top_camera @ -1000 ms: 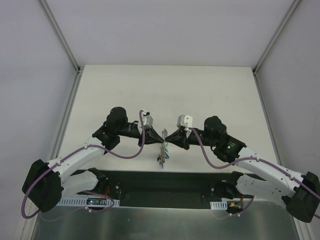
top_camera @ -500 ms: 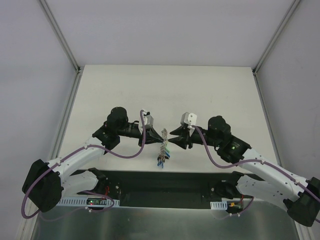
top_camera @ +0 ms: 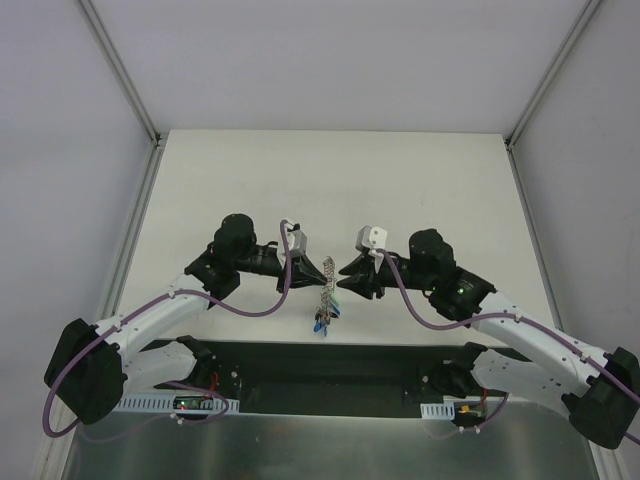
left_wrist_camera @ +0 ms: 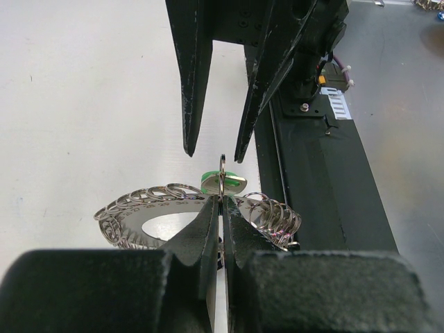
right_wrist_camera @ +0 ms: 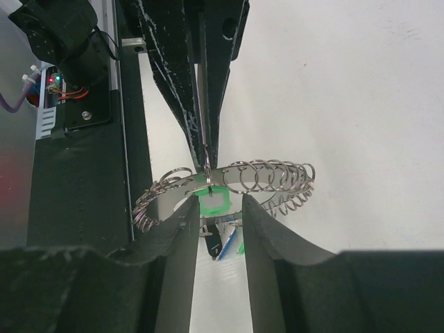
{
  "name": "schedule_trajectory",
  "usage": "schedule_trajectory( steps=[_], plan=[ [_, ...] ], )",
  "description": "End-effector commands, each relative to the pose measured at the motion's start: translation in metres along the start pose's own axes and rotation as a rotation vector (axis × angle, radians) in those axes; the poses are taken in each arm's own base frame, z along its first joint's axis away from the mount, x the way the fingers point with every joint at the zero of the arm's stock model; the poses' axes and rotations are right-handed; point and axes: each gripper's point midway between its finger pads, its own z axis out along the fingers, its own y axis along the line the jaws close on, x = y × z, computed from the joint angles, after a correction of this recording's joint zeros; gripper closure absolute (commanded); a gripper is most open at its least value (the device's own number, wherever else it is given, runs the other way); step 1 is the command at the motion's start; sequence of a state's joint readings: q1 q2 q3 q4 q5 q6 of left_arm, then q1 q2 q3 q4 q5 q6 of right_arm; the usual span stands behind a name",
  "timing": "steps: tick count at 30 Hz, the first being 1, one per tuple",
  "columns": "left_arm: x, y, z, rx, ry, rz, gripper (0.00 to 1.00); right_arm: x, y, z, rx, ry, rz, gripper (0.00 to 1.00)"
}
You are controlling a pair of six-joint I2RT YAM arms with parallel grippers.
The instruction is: Put the keys on the keyring
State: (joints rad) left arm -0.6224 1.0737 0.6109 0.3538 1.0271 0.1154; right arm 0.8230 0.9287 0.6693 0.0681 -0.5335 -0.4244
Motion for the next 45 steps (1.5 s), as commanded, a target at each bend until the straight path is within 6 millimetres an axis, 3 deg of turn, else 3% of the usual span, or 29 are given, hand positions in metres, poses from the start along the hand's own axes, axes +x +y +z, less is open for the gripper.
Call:
schedule_trajectory(
  steps=[1, 26, 33, 38, 45],
  plan=[
    [-0.030, -0.003, 0.001, 0.019, -0.061, 0.103, 1.00, -0.022, 0.005, 0.000, -0.043, -0.059, -0.050, 0.67],
    [-0.030, -0.005, 0.001, 0.036, -0.060, 0.095, 1.00, -0.027, 0.003, 0.006, -0.056, -0.074, -0.056, 0.74],
    [-0.030, -0.006, 0.001, 0.039, -0.060, 0.094, 1.00, -0.030, 0.005, 0.006, -0.068, -0.081, -0.060, 0.83],
    [-0.029, -0.005, 0.002, 0.036, -0.057, 0.088, 1.00, -0.032, 0.007, 0.005, -0.073, -0.089, -0.064, 0.97],
    [-0.028, -0.004, 0.002, 0.037, -0.046, 0.079, 1.00, -0.038, 0.007, 0.002, -0.071, -0.107, -0.080, 0.99]
  ],
)
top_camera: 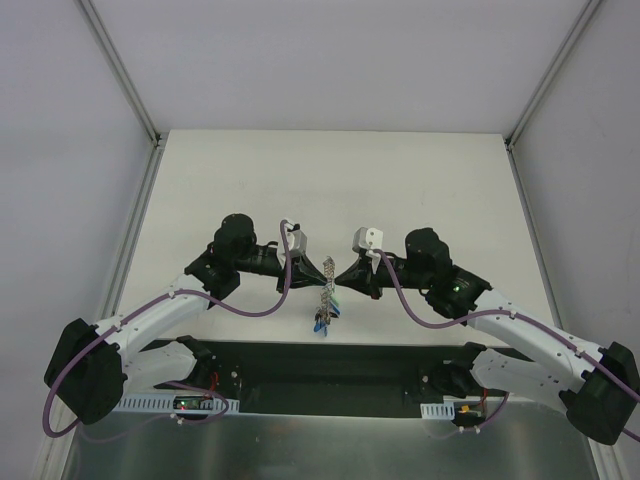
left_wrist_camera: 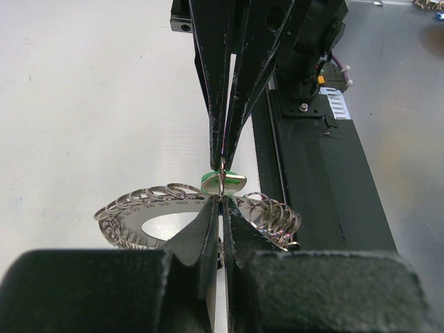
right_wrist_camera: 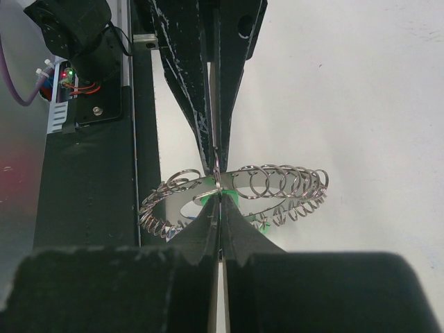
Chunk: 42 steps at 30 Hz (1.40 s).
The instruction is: Put the keys on the keyring
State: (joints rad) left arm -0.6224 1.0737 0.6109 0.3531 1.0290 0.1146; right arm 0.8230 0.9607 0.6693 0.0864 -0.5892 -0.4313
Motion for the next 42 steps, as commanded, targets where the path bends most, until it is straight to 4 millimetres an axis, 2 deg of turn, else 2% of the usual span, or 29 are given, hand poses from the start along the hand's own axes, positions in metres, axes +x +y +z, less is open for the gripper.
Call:
schedule_trajectory(
  steps=[1, 42],
  plan=[
    [-0.027, -0.003, 0.003, 0.037, -0.042, 0.076, 1.00, -0.042, 0.000, -0.004, -0.011, -0.109, -0.084, 0.99],
    [-0.016, 0.002, 0.008, 0.026, 0.030, -0.011, 1.00, -0.042, 0.003, -0.007, 0.032, -0.054, -0.170, 0.99]
  ],
)
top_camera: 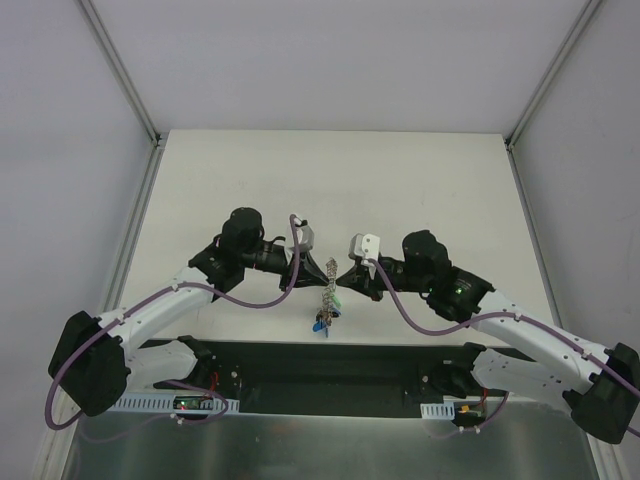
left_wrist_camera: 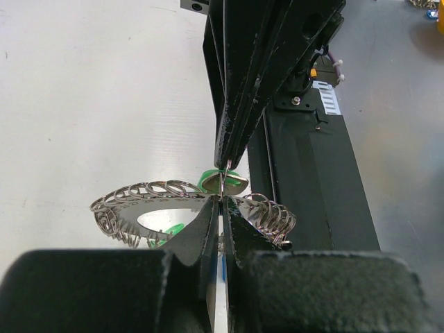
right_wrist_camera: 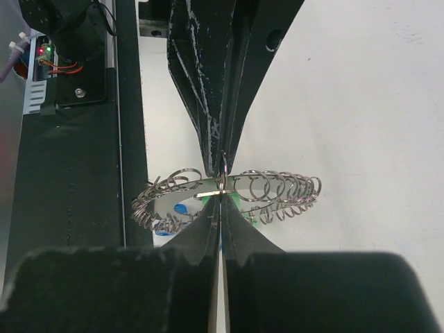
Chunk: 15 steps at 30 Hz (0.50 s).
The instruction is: Put the keys on the keyring
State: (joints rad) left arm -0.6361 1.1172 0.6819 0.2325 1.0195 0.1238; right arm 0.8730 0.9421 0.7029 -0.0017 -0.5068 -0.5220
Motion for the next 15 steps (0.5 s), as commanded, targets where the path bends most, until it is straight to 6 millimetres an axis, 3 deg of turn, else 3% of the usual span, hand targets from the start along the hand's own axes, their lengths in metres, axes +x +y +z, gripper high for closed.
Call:
schedule_trajectory(
  steps=[1, 9, 10, 15],
  plan=[
    [-0.018, 0.000, 0.003, 0.012, -0.018, 0.055, 1.00, -0.040, -0.001, -0.006, 0.008, -0.098, -0.086, 0.99],
    [-0.018, 0.006, 0.004, -0.011, -0.007, 0.016, 1.00, -0.044, 0.001, -0.006, 0.005, -0.090, -0.118, 0.99],
    [-0.018, 0.006, 0.004, -0.012, -0.006, 0.011, 1.00, -0.036, 0.003, -0.006, -0.006, -0.055, -0.105, 0.99],
    [-0.021, 0.007, 0.003, -0.025, -0.010, 0.008, 1.00, -0.031, 0.005, -0.004, -0.007, -0.021, -0.118, 0.99]
  ],
)
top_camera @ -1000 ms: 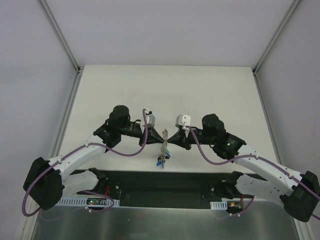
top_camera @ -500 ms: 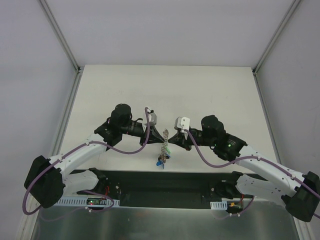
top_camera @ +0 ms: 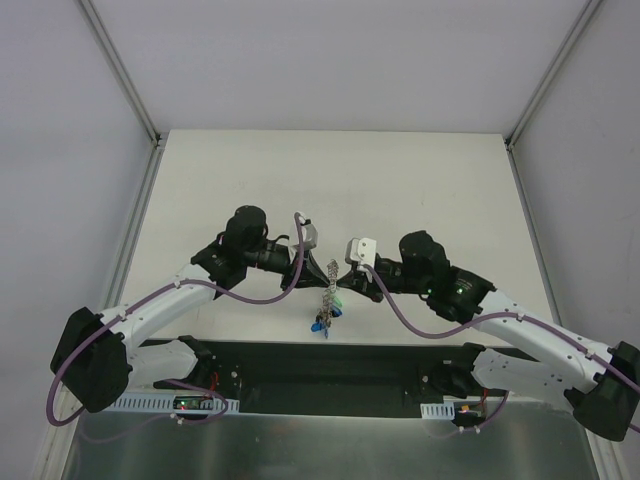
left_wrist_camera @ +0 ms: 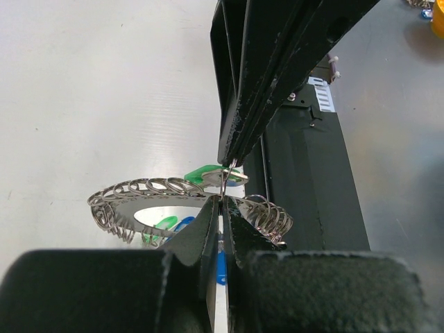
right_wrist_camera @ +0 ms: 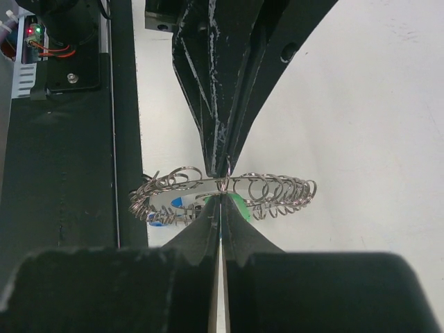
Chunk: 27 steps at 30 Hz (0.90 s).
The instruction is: Put the keys on the keyring
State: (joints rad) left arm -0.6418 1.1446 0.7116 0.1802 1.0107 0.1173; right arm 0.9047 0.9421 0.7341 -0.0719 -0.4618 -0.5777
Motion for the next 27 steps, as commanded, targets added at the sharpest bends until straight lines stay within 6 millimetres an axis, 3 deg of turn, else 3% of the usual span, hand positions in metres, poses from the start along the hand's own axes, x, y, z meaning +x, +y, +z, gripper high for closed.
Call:
schedule_trajectory(
  steps=[1, 13, 27],
  plan=[
    [-0.025, 0.004, 0.000, -0.030, -0.040, 0.051, 1.00, -0.033, 0.001, -0.004, -0.007, -0.062, -0.074, 0.99],
    [-0.042, 0.016, -0.010, -0.139, -0.108, 0.034, 1.00, -0.017, 0.005, -0.001, -0.010, 0.024, -0.097, 0.99],
    [-0.051, 0.006, -0.012, -0.110, -0.160, 0.037, 1.00, -0.010, 0.010, 0.002, -0.013, 0.090, -0.127, 0.98]
  ],
)
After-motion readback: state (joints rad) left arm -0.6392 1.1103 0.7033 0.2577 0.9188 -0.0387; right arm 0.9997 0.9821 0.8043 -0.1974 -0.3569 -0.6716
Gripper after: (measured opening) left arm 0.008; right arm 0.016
